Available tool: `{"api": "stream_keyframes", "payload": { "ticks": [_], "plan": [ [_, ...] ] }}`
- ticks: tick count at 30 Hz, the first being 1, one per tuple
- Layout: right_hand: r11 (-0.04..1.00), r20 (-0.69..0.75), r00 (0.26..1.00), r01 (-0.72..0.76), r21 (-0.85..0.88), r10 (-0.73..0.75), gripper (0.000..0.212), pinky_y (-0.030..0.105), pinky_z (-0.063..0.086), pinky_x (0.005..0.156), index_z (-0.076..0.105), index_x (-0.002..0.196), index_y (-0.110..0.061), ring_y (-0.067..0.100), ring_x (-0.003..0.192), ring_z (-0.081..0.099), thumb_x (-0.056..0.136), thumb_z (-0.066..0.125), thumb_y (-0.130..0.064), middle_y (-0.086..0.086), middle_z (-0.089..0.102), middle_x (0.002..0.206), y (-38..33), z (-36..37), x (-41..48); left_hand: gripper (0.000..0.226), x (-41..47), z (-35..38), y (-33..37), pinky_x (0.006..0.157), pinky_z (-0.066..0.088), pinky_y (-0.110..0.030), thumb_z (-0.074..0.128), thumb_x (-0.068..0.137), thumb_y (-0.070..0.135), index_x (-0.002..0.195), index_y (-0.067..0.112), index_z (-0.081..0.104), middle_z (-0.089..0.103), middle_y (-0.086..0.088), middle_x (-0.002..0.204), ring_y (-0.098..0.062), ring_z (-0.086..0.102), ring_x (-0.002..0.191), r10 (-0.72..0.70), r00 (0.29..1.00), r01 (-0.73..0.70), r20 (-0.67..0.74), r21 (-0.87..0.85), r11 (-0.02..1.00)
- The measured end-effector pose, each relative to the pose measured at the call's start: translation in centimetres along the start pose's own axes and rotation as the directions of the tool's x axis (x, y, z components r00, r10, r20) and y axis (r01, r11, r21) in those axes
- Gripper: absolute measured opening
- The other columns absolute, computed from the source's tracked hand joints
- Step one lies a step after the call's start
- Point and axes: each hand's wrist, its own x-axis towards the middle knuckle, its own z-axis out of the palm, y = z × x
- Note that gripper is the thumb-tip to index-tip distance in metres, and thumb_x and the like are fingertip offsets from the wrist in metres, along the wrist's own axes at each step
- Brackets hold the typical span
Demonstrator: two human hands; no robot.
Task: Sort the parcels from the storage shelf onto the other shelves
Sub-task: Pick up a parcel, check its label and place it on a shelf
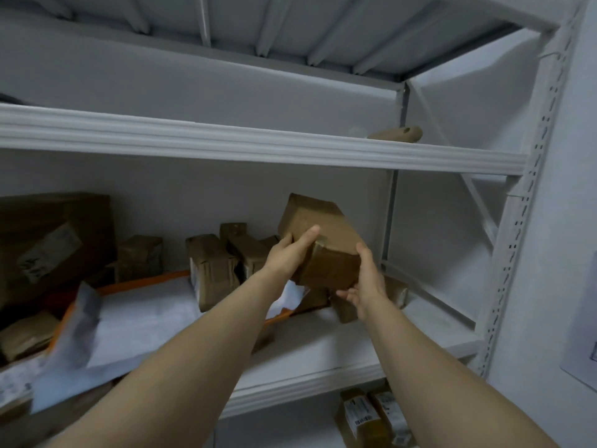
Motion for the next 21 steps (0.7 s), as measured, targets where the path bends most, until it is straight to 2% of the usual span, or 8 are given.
{"api": "stream_keyframes", "payload": {
  "ticks": [1, 3, 5, 8, 11, 14, 19, 21],
  "plan": [
    [1.0, 0.012, 1.0, 0.003, 0.015, -0.003, 0.082, 0.032, 0.053, 0.059, 0.054, 0.128, -0.019, 0.031, 0.103, 0.062, 0.067, 0.062, -0.073, 0.009, 0.06, 0.122, -0.2, 1.0, 0.0, 0.127, 0.3, -0.7, 0.2, 0.105, 0.042, -0.039, 0.075, 0.046, 0.078, 0.148, 0.016, 0.032, 0.048, -0.007, 0.143, -0.027, 0.051, 0.125, 0.017, 0.999, -0.017, -0.032, 0.006, 1.0],
    [0.999, 0.043, 0.999, -0.002, 0.038, 0.0, 0.08, 0.038, 0.057, 0.071, 0.047, 0.135, -0.019, 0.033, 0.113, 0.055, 0.074, 0.063, -0.068, 0.005, 0.052, 0.128, -0.6, 2.9, 0.0, 0.103, 0.6, -2.2, 0.7, 0.096, 0.046, -0.031, 0.071, 0.062, 0.071, 0.143, 0.014, 0.042, 0.053, -0.007, 0.137, -0.026, 0.055, 0.12, 0.083, 0.992, -0.078, -0.095, 0.05, 0.996],
    [0.999, 0.071, 0.997, -0.015, 0.034, 0.012, 0.078, 0.041, 0.056, 0.083, 0.043, 0.139, -0.017, 0.033, 0.116, 0.052, 0.079, 0.062, -0.064, 0.006, 0.047, 0.128, -1.0, 4.8, 0.1, 0.083, 1.2, -3.7, 1.2, 0.098, 0.045, -0.032, 0.065, 0.075, 0.063, 0.14, 0.015, 0.047, 0.053, -0.008, 0.137, -0.027, 0.054, 0.121, 0.129, 0.978, -0.122, -0.162, 0.053, 0.991],
    [1.0, 0.131, 0.991, -0.029, 0.009, 0.028, 0.077, 0.041, 0.053, 0.085, 0.039, 0.143, -0.017, 0.036, 0.123, 0.048, 0.083, 0.061, -0.061, 0.012, 0.042, 0.141, -1.3, 7.6, 0.1, 0.07, 2.0, -5.8, 2.1, 0.096, 0.041, -0.029, 0.061, 0.083, 0.057, 0.139, 0.015, 0.049, 0.055, -0.008, 0.135, -0.026, 0.053, 0.121, 0.168, 0.953, -0.154, -0.251, 0.074, 0.985],
    [0.999, 0.16, 0.987, -0.03, 0.03, 0.025, 0.078, 0.042, 0.049, 0.085, 0.032, 0.147, -0.019, 0.039, 0.131, 0.041, 0.085, 0.06, -0.057, 0.011, 0.034, 0.15, -1.2, 10.1, 0.5, 0.065, 2.5, -7.7, 2.7, 0.096, 0.045, -0.035, 0.057, 0.086, 0.056, 0.136, 0.015, 0.052, 0.059, -0.009, 0.128, -0.026, 0.057, 0.112, 0.161, 0.941, -0.145, -0.299, 0.073, 0.987],
    [0.999, 0.186, 0.982, -0.029, 0.022, 0.024, 0.073, 0.039, 0.049, 0.084, 0.035, 0.147, -0.017, 0.035, 0.129, 0.044, 0.088, 0.058, -0.055, 0.012, 0.038, 0.148, -0.8, 12.2, 1.2, 0.066, 2.9, -9.5, 2.7, 0.096, 0.046, -0.036, 0.057, 0.086, 0.056, 0.135, 0.011, 0.051, 0.061, -0.008, 0.123, -0.025, 0.058, 0.11, 0.131, 0.934, -0.112, -0.334, 0.075, 0.991],
    [1.0, 0.269, 0.963, -0.003, -0.011, 0.006, 0.044, 0.032, 0.045, 0.092, 0.048, 0.138, -0.016, 0.026, 0.125, 0.049, 0.099, 0.048, -0.035, 0.011, 0.051, 0.138, 0.4, 14.9, 2.0, 0.067, 4.0, -11.7, 1.9, 0.103, 0.044, -0.045, 0.063, 0.081, 0.048, 0.137, 0.013, 0.049, 0.057, -0.006, 0.131, -0.028, 0.054, 0.119, 0.147, 0.914, -0.122, -0.379, 0.091, 0.988],
    [1.0, 0.287, 0.958, -0.001, -0.023, 0.008, 0.046, 0.032, 0.044, 0.094, 0.045, 0.142, -0.018, 0.025, 0.126, 0.048, 0.099, 0.047, -0.034, 0.009, 0.05, 0.14, 0.8, 15.5, 2.1, 0.045, 4.4, -12.3, 1.6, 0.1, 0.047, -0.045, 0.059, 0.088, 0.036, 0.126, 0.012, 0.057, 0.063, -0.004, 0.113, -0.027, 0.058, 0.11, 0.159, 0.907, -0.117, -0.39, 0.13, 0.985]
  ]
}}
